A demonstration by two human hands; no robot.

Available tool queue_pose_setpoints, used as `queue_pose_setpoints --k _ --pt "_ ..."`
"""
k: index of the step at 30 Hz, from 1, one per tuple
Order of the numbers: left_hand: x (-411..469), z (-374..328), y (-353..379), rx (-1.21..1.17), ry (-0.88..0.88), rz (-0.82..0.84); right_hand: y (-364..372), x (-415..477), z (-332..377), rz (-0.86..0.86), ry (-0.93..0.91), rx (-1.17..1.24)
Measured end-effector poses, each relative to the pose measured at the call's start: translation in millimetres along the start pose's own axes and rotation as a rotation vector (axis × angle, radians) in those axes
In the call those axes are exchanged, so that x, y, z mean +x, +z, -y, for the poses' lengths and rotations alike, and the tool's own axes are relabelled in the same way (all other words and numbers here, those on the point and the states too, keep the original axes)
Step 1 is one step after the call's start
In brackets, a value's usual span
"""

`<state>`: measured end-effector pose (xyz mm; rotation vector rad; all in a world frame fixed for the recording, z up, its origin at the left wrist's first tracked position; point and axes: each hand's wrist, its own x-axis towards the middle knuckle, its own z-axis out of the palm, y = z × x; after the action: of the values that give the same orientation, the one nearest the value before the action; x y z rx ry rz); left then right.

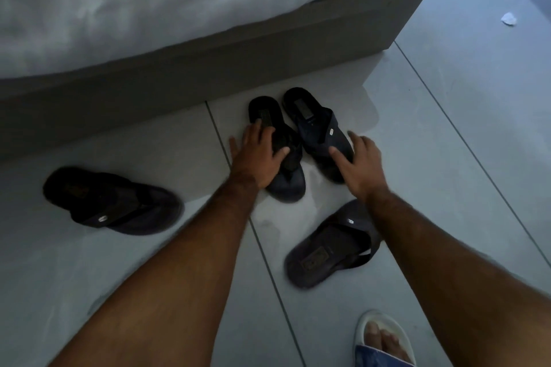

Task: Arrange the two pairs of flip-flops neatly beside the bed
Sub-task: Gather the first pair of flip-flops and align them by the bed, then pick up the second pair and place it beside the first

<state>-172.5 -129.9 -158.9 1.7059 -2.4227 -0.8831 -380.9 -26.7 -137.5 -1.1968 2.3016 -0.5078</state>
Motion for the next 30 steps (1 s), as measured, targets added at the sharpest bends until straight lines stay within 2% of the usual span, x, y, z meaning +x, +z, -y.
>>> queue_pose_setpoints --k 3,5,8,10,12,18,22,26,30 --pt "-27.1 44.3 -11.8 0.126 -0.057 -0.263 -15.4 -47.8 -39.1 0.008 0.007 -0.046" --pt "-44.1 80.1 -22.6 0.231 -0.178 -0.349 -16.9 -78.0 -64.6 0.097 -0.031 -0.162" --pt "-75.9 130.8 -38.0 0.272 -0.439 -0.401 -4.0 -111.4 -85.5 0.21 -0.076 -0.284" --pt "-98.8 155.6 -42.2 0.221 -0.592 -0.382 8.6 -127.2 -88.9 0.195 -0.068 -0.309" --pt "-117.4 171.2 -43.0 0.162 -0.674 -0.328 23.1 -141.4 -84.4 0.174 -0.054 -0.35" --pt "-130.8 180.6 -47.2 0.147 -0.651 -0.248 50.1 -167.8 -36.1 0.202 0.028 -0.617" --pt "-140.8 187.8 -51.6 0.143 -0.623 -0.24 65.1 -172.4 5.1 0.312 -0.023 -0.72" --pt "-156.2 199.2 -53.4 0.096 -0.595 -0.277 98.2 -175.1 43.6 0.366 -0.111 -0.674" --pt "-171.3 206.5 -50.9 0.055 -0.558 -0.293 133.3 -173.0 82.8 0.346 -0.087 -0.547"
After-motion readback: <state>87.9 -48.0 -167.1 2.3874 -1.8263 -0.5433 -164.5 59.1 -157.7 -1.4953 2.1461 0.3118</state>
